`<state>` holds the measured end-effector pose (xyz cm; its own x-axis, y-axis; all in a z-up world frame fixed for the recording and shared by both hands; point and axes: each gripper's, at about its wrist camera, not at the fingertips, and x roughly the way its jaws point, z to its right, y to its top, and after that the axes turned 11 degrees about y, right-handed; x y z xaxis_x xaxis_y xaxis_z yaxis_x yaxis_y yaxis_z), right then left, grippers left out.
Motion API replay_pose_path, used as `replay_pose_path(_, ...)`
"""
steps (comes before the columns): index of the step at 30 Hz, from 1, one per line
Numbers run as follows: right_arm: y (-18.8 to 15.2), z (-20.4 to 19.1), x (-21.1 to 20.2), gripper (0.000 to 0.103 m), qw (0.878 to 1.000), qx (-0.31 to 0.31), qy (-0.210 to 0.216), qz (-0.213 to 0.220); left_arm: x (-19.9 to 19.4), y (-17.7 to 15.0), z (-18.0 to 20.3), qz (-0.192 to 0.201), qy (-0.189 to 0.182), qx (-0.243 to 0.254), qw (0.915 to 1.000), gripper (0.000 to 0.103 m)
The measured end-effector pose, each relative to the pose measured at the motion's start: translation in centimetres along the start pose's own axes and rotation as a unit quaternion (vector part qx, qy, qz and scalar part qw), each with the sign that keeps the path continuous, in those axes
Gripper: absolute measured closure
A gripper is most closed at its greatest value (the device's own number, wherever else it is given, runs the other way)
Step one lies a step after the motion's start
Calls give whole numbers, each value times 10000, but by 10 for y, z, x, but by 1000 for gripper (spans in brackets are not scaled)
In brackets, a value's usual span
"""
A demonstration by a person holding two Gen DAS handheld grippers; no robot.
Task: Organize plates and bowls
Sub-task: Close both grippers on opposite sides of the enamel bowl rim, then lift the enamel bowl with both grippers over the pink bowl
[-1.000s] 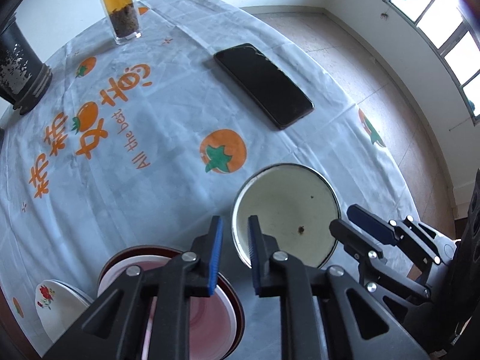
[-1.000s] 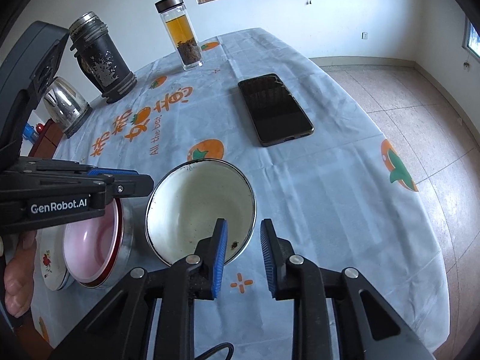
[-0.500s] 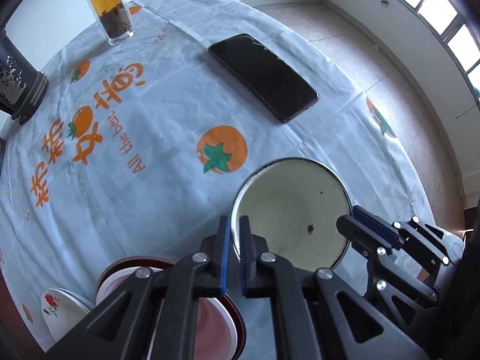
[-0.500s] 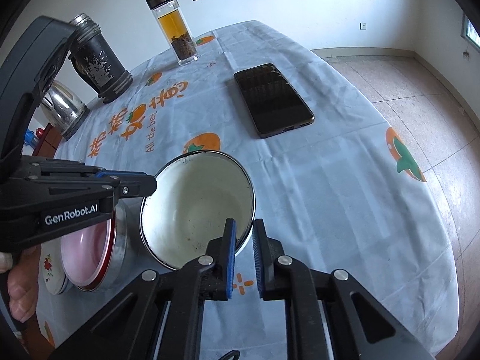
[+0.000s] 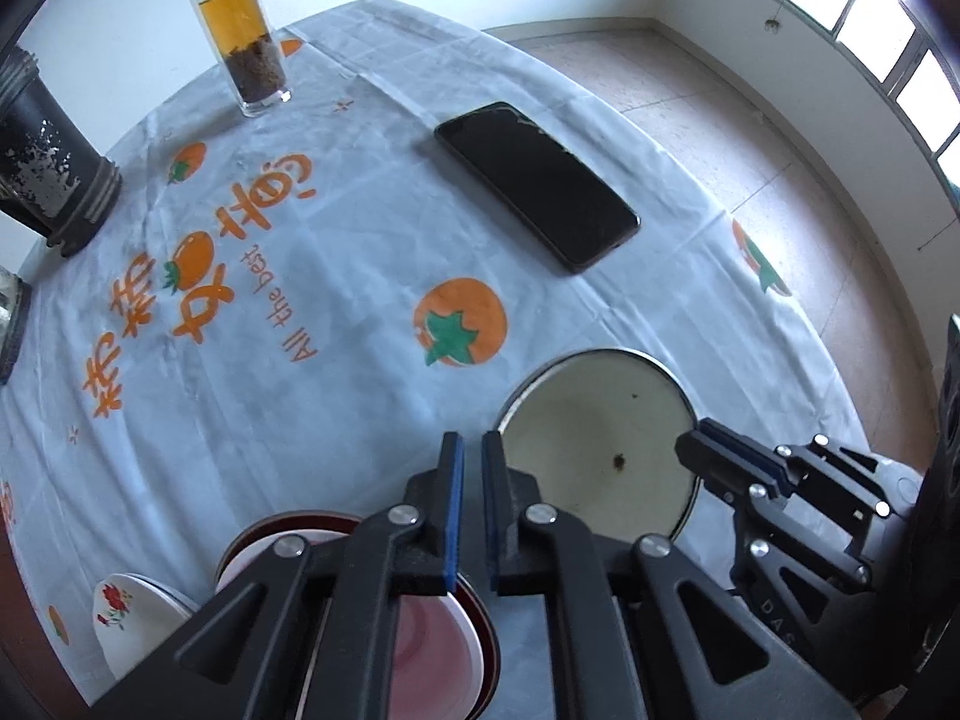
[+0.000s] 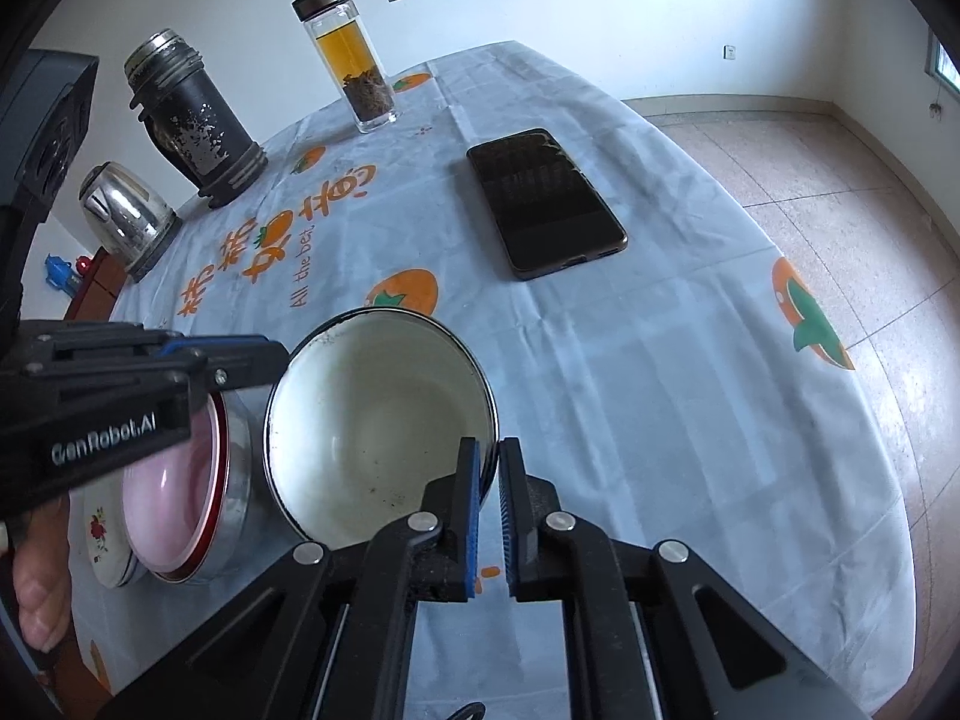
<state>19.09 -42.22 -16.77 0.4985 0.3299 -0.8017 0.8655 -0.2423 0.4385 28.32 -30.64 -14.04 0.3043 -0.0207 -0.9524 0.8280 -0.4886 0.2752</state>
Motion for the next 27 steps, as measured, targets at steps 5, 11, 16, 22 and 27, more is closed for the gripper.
replay_pose_path(5,1,0,1,95,10000,-5,29,6,17,0,7,-416,-37,54,9991,97)
replay_pose_path(11,2,2,3,95,10000,-4,39,4,32,-4,10,-688,-69,-34,9976,98)
replay_pose_path(16,4,0,0,95,10000,14,82,12,27,-3,10,-730,-109,-134,9972,100)
replay_pose_path(22,9,-3,-9,95,9999,-42,118,0,14,-5,3,-829,-251,-311,9958,100)
replay_pose_path(27,15,-13,-21,95,9998,-157,157,-10,-3,-10,-3,-802,-296,-415,9955,99)
